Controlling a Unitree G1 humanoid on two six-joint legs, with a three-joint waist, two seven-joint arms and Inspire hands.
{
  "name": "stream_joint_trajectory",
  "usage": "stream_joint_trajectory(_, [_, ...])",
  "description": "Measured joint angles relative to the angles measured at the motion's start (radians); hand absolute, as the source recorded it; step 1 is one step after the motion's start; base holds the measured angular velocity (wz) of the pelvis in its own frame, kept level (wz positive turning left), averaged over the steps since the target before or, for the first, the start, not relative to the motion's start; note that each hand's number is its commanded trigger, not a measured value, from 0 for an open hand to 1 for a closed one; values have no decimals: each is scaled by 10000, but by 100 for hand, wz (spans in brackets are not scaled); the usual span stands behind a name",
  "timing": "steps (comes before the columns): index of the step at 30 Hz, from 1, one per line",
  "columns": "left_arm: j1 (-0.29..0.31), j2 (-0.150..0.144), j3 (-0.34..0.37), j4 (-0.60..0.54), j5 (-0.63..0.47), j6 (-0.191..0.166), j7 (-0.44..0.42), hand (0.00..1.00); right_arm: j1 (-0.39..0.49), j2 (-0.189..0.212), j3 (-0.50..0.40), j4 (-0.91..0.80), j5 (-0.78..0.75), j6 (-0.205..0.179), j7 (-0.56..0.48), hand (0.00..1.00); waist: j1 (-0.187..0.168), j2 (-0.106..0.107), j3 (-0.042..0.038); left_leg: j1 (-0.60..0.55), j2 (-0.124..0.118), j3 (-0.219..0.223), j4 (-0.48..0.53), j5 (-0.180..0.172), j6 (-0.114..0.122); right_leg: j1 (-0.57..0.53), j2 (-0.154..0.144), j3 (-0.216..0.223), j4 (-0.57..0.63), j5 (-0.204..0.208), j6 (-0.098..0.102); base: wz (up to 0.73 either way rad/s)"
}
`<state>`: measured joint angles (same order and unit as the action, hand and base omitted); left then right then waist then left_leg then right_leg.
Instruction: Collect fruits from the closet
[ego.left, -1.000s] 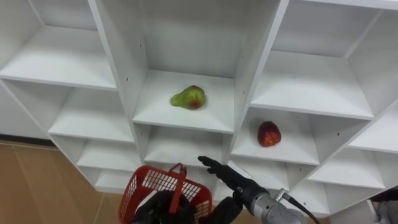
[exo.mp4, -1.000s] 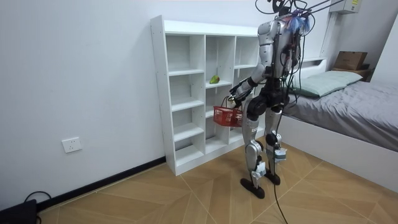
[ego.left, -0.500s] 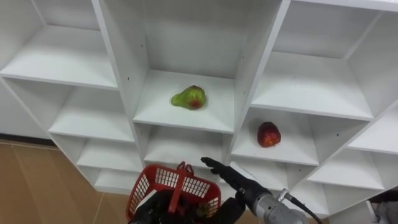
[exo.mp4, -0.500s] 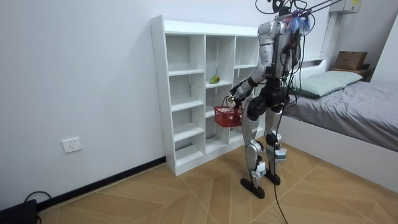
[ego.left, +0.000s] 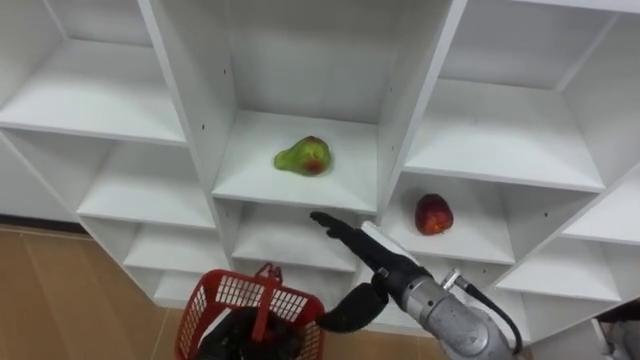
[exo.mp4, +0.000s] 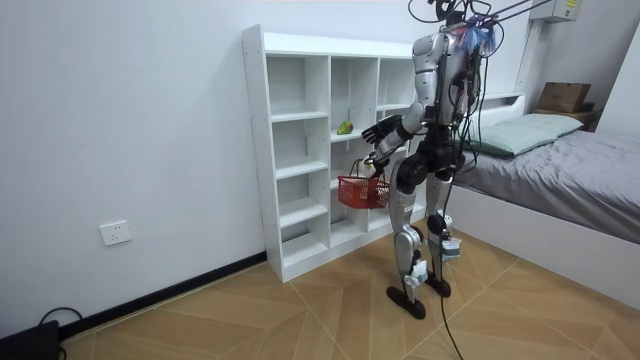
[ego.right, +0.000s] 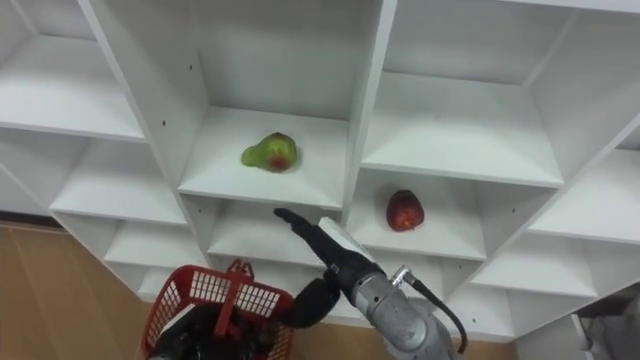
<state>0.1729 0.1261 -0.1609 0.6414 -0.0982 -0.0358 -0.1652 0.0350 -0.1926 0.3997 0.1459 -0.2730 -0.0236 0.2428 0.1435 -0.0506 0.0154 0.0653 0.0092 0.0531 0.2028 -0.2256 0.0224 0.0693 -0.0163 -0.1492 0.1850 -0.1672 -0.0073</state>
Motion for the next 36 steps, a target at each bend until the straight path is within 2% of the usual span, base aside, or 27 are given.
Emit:
stream_joint_trajectory(8, [60, 29, 216, 378, -117, 7, 494, 100, -192, -6, -8, -855, -21, 25, 7, 0, 38, 114, -2, 97, -2, 51, -99, 1, -1, 60, 10, 82, 8, 1, -1, -1])
stream_joint_trajectory(18, [202, 8, 416, 827, -229, 33, 791, 100, -349, -13, -2, -1665, 17, 233, 414, 0, 310, 115, -27, 224, -1, 140, -174, 25, -7, 43, 21, 110, -15, 1, -1, -2])
stream_joint_trajectory(23, [208, -66, 415, 1449, -287, 32, 1058, 100, -344, 10, 8, -2148, 15, 248, 426, 0, 359, 146, -22, 350, 48, 209, -249, 24, -5, 144, 32, 214, -87, 1, 0, -5])
stream_joint_trajectory(28, [205, -202, 421, 1447, -284, 28, 1177, 100, -345, 24, 15, -2527, 13, 243, 418, 0, 433, 254, -56, 520, 78, 271, -353, 25, -7, 300, 65, 217, -146, 5, -2, -3])
stream_joint_trajectory(32, [-15, -274, 443, 1627, -269, -11, 1162, 100, -686, 58, -153, -2589, -191, 241, 380, 0, 434, 336, -67, 531, 81, 295, -355, 25, -9, 292, 75, 327, -140, 5, -2, -2])
stream_joint_trajectory(36, [-170, -274, 607, 2153, -258, -15, 1135, 100, -982, 25, -363, -2588, -489, 212, -100, 0, 481, 341, -67, 539, 59, 286, -350, 26, -10, 309, 74, 312, -145, 5, -2, 0])
